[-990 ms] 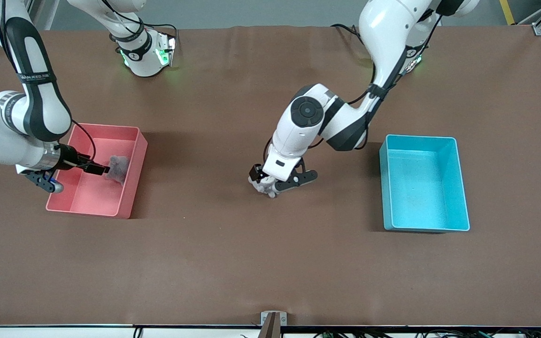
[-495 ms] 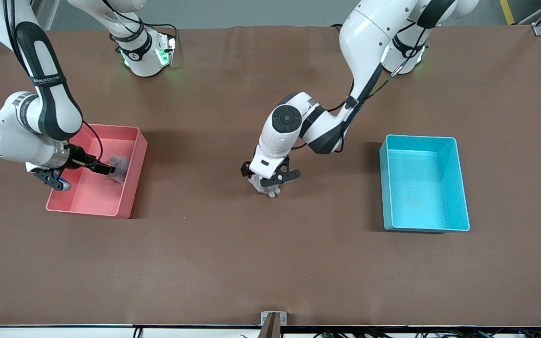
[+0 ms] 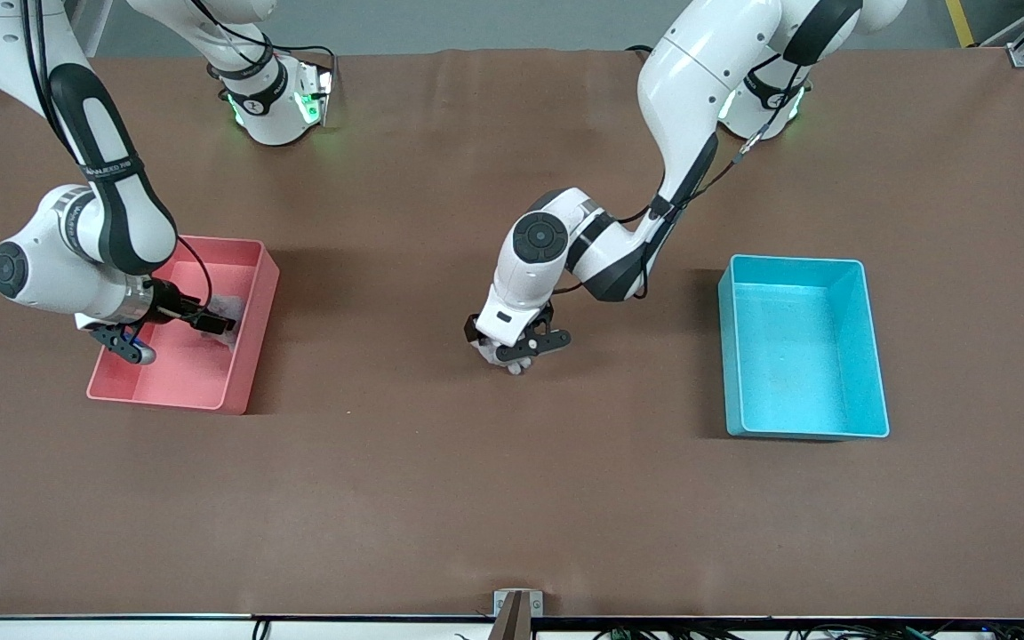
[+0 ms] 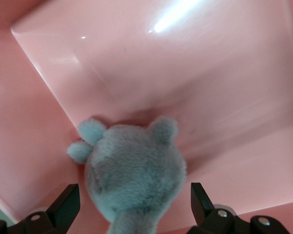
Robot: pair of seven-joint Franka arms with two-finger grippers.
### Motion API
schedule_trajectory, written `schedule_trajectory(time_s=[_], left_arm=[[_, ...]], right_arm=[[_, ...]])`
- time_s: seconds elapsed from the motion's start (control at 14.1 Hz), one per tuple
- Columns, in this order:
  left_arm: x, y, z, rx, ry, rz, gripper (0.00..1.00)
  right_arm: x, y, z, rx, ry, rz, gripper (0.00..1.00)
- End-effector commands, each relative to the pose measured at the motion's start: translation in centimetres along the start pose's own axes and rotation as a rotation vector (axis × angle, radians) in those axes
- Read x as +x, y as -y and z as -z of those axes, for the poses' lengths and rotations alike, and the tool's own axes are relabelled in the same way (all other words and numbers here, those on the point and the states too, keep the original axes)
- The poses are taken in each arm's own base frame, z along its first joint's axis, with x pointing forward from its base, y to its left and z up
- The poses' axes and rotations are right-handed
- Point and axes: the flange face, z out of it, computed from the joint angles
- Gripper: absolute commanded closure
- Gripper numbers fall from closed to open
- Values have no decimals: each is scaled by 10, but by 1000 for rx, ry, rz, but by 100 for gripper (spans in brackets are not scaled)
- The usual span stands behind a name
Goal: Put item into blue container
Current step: 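Carry the plush with the left gripper while the right gripper grasps another plush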
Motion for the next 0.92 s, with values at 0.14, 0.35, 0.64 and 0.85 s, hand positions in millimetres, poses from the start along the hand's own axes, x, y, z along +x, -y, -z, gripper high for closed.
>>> schedule_trajectory(time_s=[0.14, 0.35, 0.64, 0.85], left_arm=[[6, -3, -11, -19, -34, -3, 0], [12, -7, -11, -88, -69, 6, 16], [12, -5, -20, -104, -76, 8, 57], [12, -5, -18, -104, -76, 7, 69]], right_arm=[[-5, 3, -15, 15, 14, 6, 0], [-4, 1, -23, 8, 25, 24, 0], [-1, -3, -31, 4, 27, 23, 0], [-1, -4, -35, 2, 36, 20, 0]])
